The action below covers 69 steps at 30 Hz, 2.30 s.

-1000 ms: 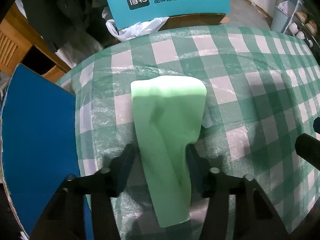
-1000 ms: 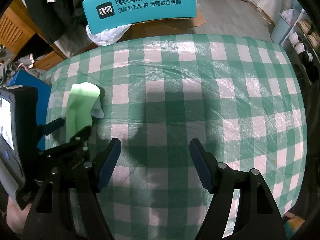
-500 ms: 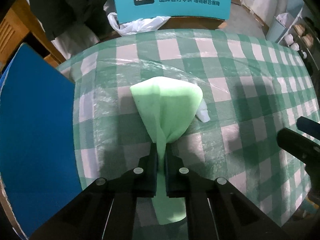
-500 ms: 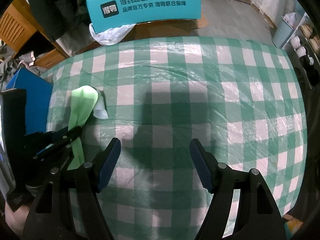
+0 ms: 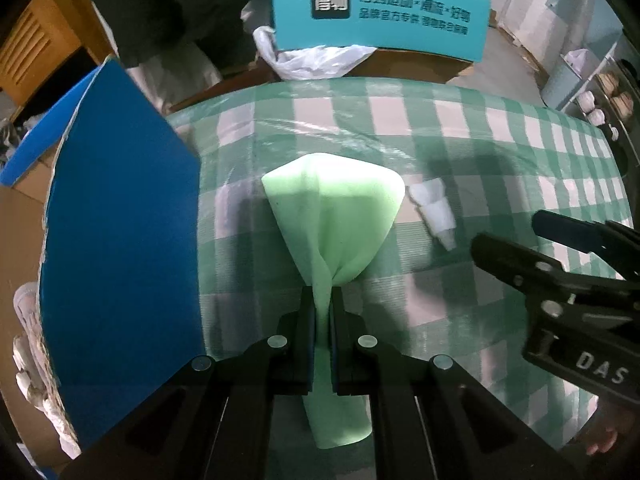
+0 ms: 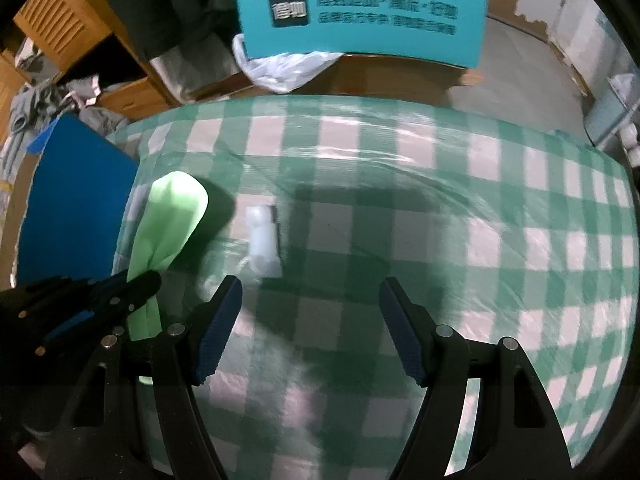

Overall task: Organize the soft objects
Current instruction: 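Lift the green cloth with the left tool while the right tool grasps the small white bottle, then carry the green cloth with the left tool while the right tool carries the white bottle over the box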

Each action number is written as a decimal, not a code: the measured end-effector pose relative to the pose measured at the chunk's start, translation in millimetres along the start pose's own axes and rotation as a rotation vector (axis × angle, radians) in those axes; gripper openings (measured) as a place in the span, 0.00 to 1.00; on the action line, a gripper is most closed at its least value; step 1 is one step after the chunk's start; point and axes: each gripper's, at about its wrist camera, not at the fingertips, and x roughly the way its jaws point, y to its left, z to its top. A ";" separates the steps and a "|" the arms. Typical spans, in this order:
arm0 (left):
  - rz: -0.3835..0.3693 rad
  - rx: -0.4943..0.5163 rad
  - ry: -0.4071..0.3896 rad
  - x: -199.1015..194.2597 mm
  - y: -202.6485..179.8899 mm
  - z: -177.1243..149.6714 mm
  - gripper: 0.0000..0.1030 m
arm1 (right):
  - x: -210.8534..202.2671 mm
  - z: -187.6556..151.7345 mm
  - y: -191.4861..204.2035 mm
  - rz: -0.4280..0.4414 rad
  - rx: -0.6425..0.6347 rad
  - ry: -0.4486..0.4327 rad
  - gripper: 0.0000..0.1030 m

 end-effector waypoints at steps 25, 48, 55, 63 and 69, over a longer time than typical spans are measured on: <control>-0.010 0.013 -0.001 1.9 4.1 -3.8 0.06 | 44.3 18.2 31.0 -0.086 -0.102 0.019 0.35; -0.010 0.023 -0.040 -24.8 0.1 -10.7 0.05 | -8.4 3.5 18.7 -0.035 -0.058 -0.038 0.15; -0.011 0.029 -0.065 -42.1 0.7 -16.5 0.05 | -36.0 -6.8 21.2 -0.032 -0.056 -0.063 0.15; -0.008 0.038 -0.095 -64.3 2.7 -25.6 0.05 | -63.4 -13.4 29.5 -0.035 -0.072 -0.093 0.15; -0.009 0.047 -0.119 -80.8 3.7 -33.9 0.05 | -81.5 -20.0 37.1 -0.031 -0.092 -0.113 0.15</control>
